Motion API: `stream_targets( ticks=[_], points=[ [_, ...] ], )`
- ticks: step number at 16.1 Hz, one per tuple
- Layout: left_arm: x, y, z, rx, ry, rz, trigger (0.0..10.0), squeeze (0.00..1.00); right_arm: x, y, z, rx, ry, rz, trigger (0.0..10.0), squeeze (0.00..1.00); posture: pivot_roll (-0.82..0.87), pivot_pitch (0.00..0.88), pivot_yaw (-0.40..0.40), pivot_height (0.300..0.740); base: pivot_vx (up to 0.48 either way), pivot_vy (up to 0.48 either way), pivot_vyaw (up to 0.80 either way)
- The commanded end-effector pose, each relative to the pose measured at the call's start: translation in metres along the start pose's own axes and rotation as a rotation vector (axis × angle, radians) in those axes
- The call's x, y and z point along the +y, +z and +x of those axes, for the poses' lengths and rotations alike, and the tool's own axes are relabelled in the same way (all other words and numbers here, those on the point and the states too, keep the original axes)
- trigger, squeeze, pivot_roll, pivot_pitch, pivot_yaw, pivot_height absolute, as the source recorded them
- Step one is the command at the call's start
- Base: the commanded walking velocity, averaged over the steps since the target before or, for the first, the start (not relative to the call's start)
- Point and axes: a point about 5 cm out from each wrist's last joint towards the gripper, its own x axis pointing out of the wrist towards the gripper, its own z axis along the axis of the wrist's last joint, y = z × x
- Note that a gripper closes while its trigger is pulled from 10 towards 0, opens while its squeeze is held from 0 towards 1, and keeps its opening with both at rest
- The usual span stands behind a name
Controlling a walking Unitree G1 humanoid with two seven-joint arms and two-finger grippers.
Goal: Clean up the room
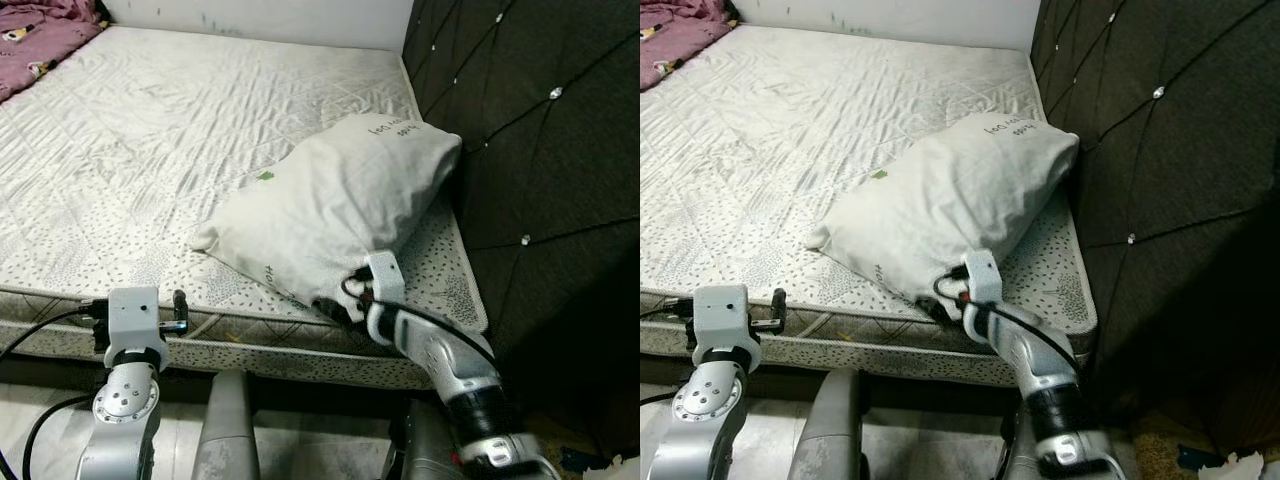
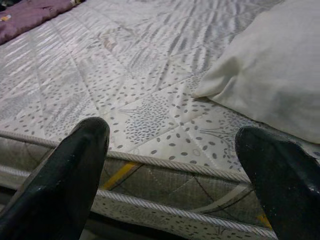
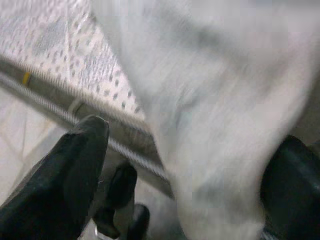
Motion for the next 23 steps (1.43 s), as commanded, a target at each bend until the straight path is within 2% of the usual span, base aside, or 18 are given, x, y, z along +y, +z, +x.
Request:
stream_targets(
  ticks=[1, 5, 9, 10, 11, 12, 15, 16, 23],
  points=[
    [-0.003, -0.001, 0.002, 0.012, -0.011, 0.007, 10.0, 0.00, 0.002, 0.008, 0.002, -0.022, -0.010, 0.000, 10.0, 0.00, 0.17, 0.000, -0.042, 0.575, 0.000, 0.000, 0.00],
    [-0.001, 0.000, 0.003, 0.009, -0.007, 0.010, 10.0, 0.00, 0.005, 0.004, 0.016, -0.018, -0.134, -0.070, 10.0, 0.00, 0.19, 0.000, -0.049, 0.575, 0.000, 0.000, 0.00],
    [-0.003, 0.000, 0.001, 0.012, -0.007, 0.007, 10.0, 0.00, 0.007, -0.005, 0.027, 0.005, -0.198, -0.103, 10.0, 0.00, 0.19, 0.000, -0.053, 0.575, 0.000, 0.000, 0.00],
    [-0.003, 0.000, 0.001, 0.012, -0.007, 0.007, 10.0, 0.00, 0.009, -0.005, 0.029, 0.000, -0.203, -0.098, 4.7, 0.00, 0.19, 0.000, -0.053, 0.575, 0.000, 0.000, 0.00],
    [-0.004, 0.000, 0.001, 0.012, -0.007, 0.006, 10.0, 0.00, 0.011, -0.005, 0.032, -0.004, -0.207, -0.095, 4.7, 0.00, 0.19, 0.000, -0.053, 0.575, 0.000, 0.000, 0.00],
    [-0.004, 0.000, 0.001, 0.010, -0.007, 0.005, 10.0, 0.00, 0.014, -0.004, 0.034, -0.015, -0.201, -0.074, 0.0, 0.00, 0.19, 0.000, -0.053, 0.575, 0.000, 0.000, 0.00],
    [-0.003, 0.000, 0.000, 0.009, -0.002, 0.003, 10.0, 0.00, 0.022, -0.003, 0.042, -0.035, -0.197, 0.005, 0.0, 0.00, 0.20, 0.000, -0.056, 0.575, 0.000, 0.000, 0.00],
    [-0.003, -0.001, 0.000, 0.010, -0.001, 0.003, 10.0, 0.00, 0.021, -0.004, 0.042, -0.036, -0.203, 0.035, 0.0, 0.00, 0.21, 0.000, -0.057, 0.575, 0.000, 0.000, 0.00],
    [-0.008, 0.001, 0.007, 0.001, -0.010, -0.001, 10.0, 0.00, 0.009, 0.006, 0.042, -0.089, -0.246, 0.092, 0.0, 0.00, 0.20, 0.000, -0.052, 0.575, 0.000, 0.000, 0.00]
  ],
)
